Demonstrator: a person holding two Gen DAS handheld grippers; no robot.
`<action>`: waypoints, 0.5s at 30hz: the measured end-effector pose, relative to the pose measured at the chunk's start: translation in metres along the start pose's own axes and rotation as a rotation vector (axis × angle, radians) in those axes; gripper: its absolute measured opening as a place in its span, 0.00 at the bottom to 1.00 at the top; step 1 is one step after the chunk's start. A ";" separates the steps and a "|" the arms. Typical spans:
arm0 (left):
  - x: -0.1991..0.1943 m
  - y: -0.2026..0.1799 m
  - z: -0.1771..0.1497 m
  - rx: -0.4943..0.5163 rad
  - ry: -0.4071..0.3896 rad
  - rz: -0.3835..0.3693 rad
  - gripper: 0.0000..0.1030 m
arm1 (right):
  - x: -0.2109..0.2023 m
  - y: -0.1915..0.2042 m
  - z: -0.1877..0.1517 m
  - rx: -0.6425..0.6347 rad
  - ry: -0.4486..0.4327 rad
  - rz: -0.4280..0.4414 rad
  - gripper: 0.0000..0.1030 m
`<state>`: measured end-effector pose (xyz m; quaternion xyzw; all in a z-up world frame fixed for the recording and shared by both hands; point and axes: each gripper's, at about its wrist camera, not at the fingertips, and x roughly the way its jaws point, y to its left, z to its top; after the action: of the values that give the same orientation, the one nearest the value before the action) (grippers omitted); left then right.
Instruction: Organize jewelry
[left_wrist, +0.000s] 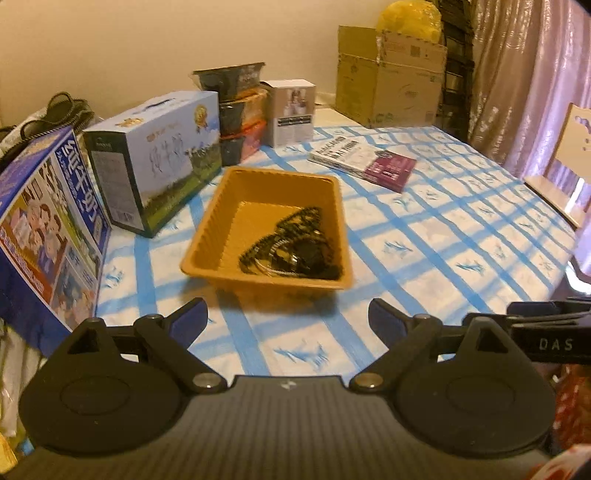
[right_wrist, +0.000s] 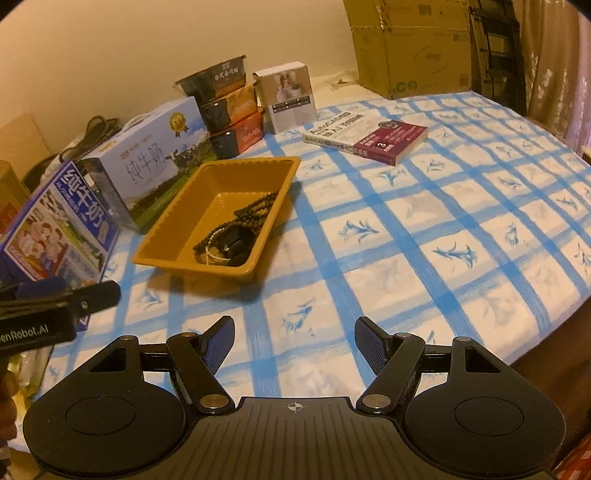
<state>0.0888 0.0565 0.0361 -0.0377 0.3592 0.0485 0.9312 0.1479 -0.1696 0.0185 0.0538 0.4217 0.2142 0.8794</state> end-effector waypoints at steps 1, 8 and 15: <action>-0.002 -0.003 -0.002 0.003 0.005 -0.003 0.90 | -0.004 0.000 -0.002 -0.004 -0.002 -0.001 0.70; -0.010 -0.022 -0.014 0.019 0.039 -0.031 0.90 | -0.027 0.002 -0.010 -0.046 -0.030 0.005 0.70; -0.008 -0.032 -0.019 0.031 0.063 -0.048 0.90 | -0.031 -0.005 -0.017 -0.040 -0.019 0.004 0.70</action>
<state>0.0741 0.0226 0.0283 -0.0336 0.3879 0.0193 0.9209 0.1189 -0.1884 0.0285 0.0391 0.4090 0.2237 0.8838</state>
